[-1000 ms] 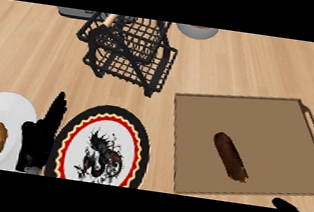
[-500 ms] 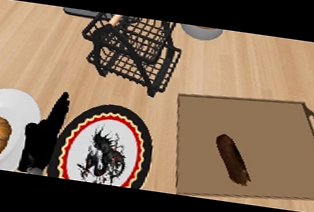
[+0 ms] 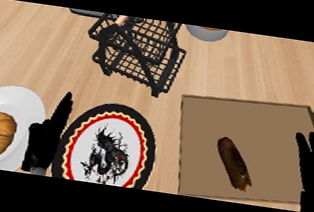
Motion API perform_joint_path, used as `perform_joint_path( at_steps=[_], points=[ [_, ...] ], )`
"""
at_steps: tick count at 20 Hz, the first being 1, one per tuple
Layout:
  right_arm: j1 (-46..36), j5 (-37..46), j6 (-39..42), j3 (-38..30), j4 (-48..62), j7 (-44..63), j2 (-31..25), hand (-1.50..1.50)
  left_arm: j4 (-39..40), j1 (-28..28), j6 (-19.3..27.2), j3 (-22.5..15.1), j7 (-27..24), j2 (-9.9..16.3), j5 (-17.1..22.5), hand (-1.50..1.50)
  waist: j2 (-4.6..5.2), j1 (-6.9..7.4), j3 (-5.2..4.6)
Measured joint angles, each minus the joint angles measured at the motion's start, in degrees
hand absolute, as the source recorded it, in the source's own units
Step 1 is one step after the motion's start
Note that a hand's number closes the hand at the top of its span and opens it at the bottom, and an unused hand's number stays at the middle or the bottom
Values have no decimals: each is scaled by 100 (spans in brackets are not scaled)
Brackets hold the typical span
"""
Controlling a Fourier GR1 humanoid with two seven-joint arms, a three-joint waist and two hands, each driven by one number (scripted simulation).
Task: Pick the sweet potato from the tray and place it in the tiered basket
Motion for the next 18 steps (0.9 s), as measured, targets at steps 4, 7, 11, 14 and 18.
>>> perform_joint_path(
  at_steps=[4, 7, 11, 14, 18],
  points=[
    [-365, 907, 469, 681, 483, 301, 548, -150, -3, -1, 61, -25, 37, -59, -80, 0, -3, -22, 9],
    [-528, 1397, 733, 1017, 933, 438, 1050, -150, 15, 7, 24, -4, 22, -77, -72, 0, -4, -41, 16],
    [-760, 1762, 1035, 1169, 1526, 484, 1756, -150, 64, 0, 34, 38, -25, -119, -115, 0, -4, -68, 24],
    [-880, 1911, 1205, 1133, 1822, 417, 2185, -150, 97, 12, 19, 71, -52, -154, -143, 0, -9, -92, 32],
    [-931, 2114, 1360, 1071, 2161, 310, 2644, -150, 53, 62, -62, 147, -51, -141, -145, 0, -14, -110, 37]
  ],
)
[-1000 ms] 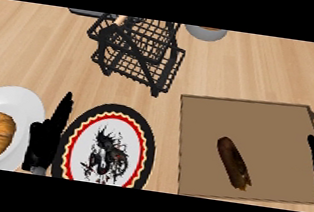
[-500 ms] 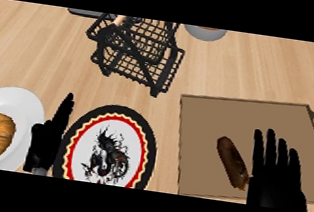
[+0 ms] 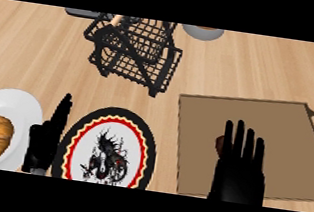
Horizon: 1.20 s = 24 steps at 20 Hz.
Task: Pick the sweet potato from the tray and place it in the tiered basket
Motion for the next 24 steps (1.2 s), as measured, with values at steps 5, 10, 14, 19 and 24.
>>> perform_joint_path(
  at_steps=[5, 10, 14, 19, 24],
  points=[
    [-21, 238, 378, -226, 320, -58, 436, -150, -32, 46, -27, 39, -7, -12, -26, 0, 3, -13, -4],
    [-49, 444, 691, -531, 700, -134, 875, -150, -5, -31, 20, 44, 87, -102, -98, 0, 6, -22, -2],
    [-168, 491, 822, -750, 925, -198, 1049, -150, 26, -80, -43, 92, 161, -128, -108, 0, 5, -17, -1],
    [-141, 571, 1022, -1016, 990, -337, 1170, -150, -12, -29, -66, 135, 158, -162, -183, 0, 3, -22, -1],
    [-118, 500, 1025, -1196, 1203, -332, 1212, -150, -147, 92, -125, 172, 174, -157, -247, 0, 5, -18, -4]
  ],
)
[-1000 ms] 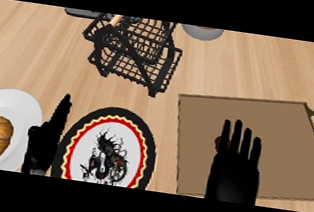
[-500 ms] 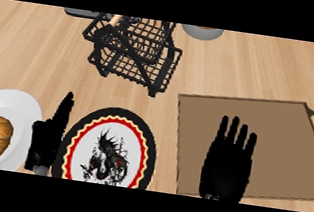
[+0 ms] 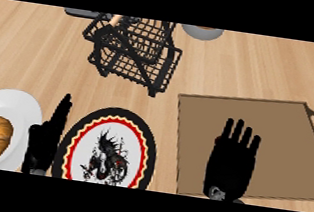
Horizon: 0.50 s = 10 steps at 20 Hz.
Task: Pick the sweet potato from the tray and place it in the tiered basket
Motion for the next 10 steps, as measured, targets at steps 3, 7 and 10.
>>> perform_joint_path(
  at_steps=[3, 7, 10],
  points=[
    [161, -21, 54, -129, -128, -71, 0, -150, 86, -27, -78, 79, -40, -31, 25, 0, -7, -13, 3],
    [126, -131, 22, -421, -4, -171, -3, -150, 58, -28, -85, 96, 2, -91, -68, 0, -18, -7, -6],
    [87, -189, 31, -609, 58, -255, 9, -150, 44, 13, -141, 151, -22, -116, -100, 0, -23, -4, -7]
  ],
)
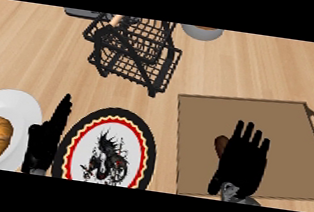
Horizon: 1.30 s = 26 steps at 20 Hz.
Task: Pick the sweet potato from the tray and place it in the tiered basket
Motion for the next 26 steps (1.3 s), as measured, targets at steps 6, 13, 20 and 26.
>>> perform_joint_path(
  at_steps=[6, 13, 20, 26],
  points=[
    [3, -2, -139, -161, 157, -209, -36, 150, 9, 40, -69, 79, -88, -77, -129, 0, -21, 4, -13],
    [-118, 153, -353, -26, 411, -508, -192, 150, -5, 24, -114, 164, -37, -183, -206, 0, -46, 21, -37],
    [-580, -313, -384, 156, 780, -987, -156, 150, 39, 11, -218, 203, -54, -213, -224, 0, -23, 37, -37],
    [-1188, -1688, -555, 238, 746, -1014, -46, 150, 34, -26, -231, 218, -17, -210, -267, 0, 6, 69, -15]
  ],
)
